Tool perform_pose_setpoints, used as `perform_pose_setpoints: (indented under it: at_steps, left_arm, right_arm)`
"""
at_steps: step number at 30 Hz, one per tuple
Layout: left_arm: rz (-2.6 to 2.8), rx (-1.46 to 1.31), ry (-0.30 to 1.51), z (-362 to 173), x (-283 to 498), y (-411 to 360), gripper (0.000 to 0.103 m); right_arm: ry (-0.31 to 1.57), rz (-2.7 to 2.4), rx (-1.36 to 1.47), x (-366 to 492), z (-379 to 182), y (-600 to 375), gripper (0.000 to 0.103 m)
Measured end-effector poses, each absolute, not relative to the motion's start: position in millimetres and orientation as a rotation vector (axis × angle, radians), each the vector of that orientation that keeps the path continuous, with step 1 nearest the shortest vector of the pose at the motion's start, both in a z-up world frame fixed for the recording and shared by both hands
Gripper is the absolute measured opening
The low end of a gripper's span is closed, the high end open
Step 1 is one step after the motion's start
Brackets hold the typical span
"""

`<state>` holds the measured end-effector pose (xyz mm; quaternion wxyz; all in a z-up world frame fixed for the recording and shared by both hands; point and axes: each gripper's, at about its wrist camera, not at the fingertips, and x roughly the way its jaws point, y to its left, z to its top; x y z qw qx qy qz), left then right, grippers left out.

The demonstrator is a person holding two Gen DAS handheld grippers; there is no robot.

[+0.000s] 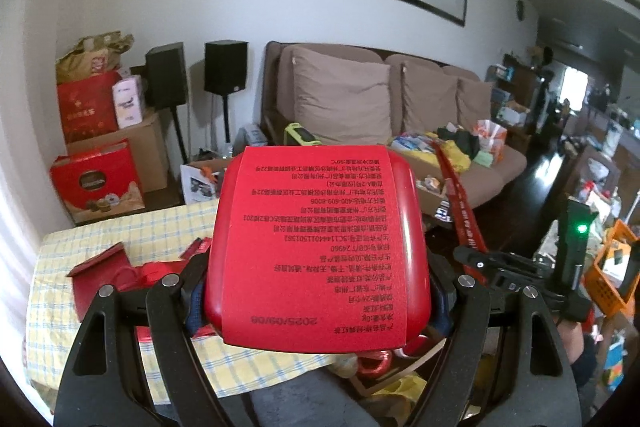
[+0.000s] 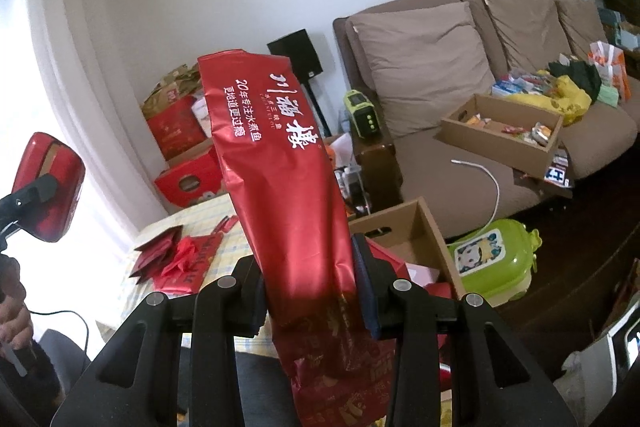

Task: Organize objects
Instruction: 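Carry the long red bag with the right gripper down into the cardboard box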

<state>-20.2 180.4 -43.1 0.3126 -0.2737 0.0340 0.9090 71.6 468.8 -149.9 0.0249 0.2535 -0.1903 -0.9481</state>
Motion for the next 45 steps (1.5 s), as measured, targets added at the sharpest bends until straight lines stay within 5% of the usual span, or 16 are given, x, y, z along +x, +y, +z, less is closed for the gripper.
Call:
perform_pose_setpoints:
  at_steps: [27, 45]
  left_arm:
    - [2.251, -0.839, 0.066, -64.3, -17.4, 260.0, 0.079]
    - [2.267, -1.024, 0.082, -116.9, -48.9, 264.1, 0.079]
  right_arm:
    - [-0.727, -3.034, 0.904, 74.6, -184.6, 528.5, 0.037]
    - [-0.777, -2.948, 1.208, 38.7, -269.9, 536.7, 0.037]
